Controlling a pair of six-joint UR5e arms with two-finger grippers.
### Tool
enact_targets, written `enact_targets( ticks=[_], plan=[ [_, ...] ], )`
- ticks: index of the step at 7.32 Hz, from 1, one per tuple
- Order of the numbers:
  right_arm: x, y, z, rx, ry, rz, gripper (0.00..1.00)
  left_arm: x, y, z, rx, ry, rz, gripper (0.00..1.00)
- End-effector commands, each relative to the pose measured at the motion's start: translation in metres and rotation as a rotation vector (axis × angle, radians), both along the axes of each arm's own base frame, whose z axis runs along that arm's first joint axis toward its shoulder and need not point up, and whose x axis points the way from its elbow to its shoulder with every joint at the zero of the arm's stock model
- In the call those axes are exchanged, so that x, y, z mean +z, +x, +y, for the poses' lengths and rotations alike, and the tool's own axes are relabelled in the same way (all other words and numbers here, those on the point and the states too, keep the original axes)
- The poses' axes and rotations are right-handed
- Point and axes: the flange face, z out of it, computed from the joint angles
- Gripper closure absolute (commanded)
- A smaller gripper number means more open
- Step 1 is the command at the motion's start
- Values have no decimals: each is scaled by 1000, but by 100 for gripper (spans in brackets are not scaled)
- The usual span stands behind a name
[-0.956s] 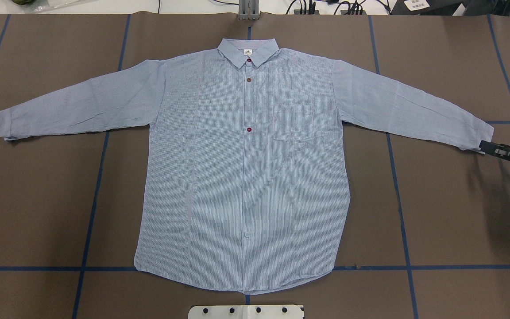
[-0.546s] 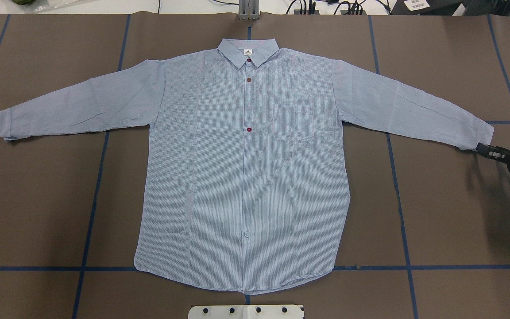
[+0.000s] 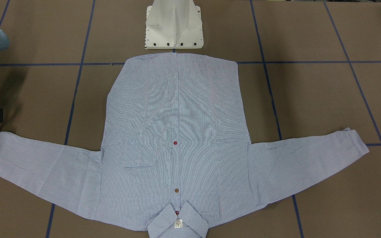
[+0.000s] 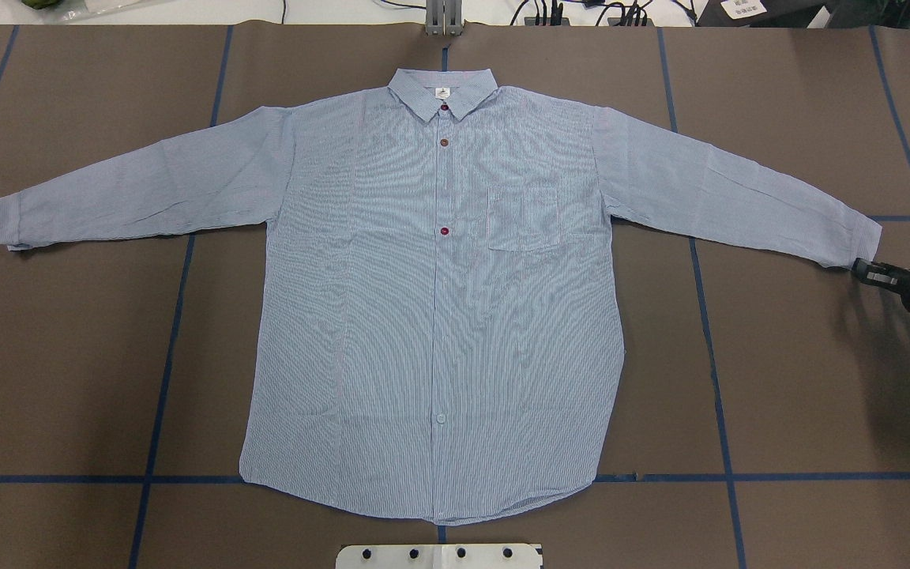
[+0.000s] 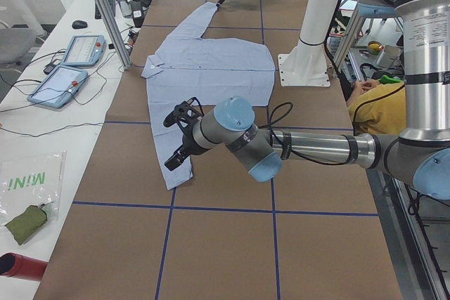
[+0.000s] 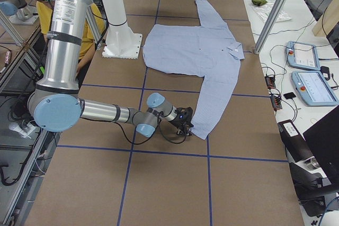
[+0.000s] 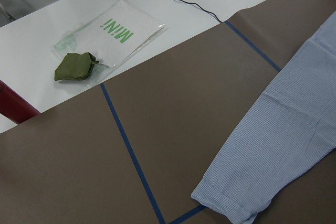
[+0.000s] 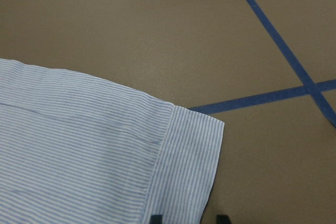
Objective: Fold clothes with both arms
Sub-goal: 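Grasp the cuff of the sleeve nearest the right gripper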
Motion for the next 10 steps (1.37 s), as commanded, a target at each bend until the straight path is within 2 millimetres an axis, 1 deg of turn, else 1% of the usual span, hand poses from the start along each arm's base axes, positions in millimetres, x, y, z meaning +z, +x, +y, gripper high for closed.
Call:
enact_targets(
  ticks=[1, 3, 4, 5, 6, 7, 8, 9, 10],
  plan=[
    [-1, -1, 0, -3, 1, -1, 100, 0, 0, 0, 0, -1, 0, 0],
    [-7, 0, -1, -9, 10, -7, 100, 1, 0, 0, 0, -2, 0, 0],
    [-25, -3, -3, -19, 36, -26, 100, 1, 0, 0, 0, -2, 0, 0],
    [-47, 3, -10, -16, 46, -55, 100, 2, 0, 0, 0, -4, 0, 0],
    [-71, 17, -20, -13, 29, -85, 100, 2, 0, 1, 0, -2, 0, 0],
    [-116, 21, -26, -11, 22, -96, 100, 2, 0, 1, 0, -4, 0, 0],
    [-176, 15, -34, -2, 40, -104, 100, 3, 0, 0, -1, -4, -1, 0],
    [-236, 2, -52, 6, 123, -166, 100, 2, 0, 0, 0, -2, 0, 0],
    [-281, -22, -70, -7, 189, -221, 100, 3, 0, 1, -1, -4, -1, 0]
  ],
)
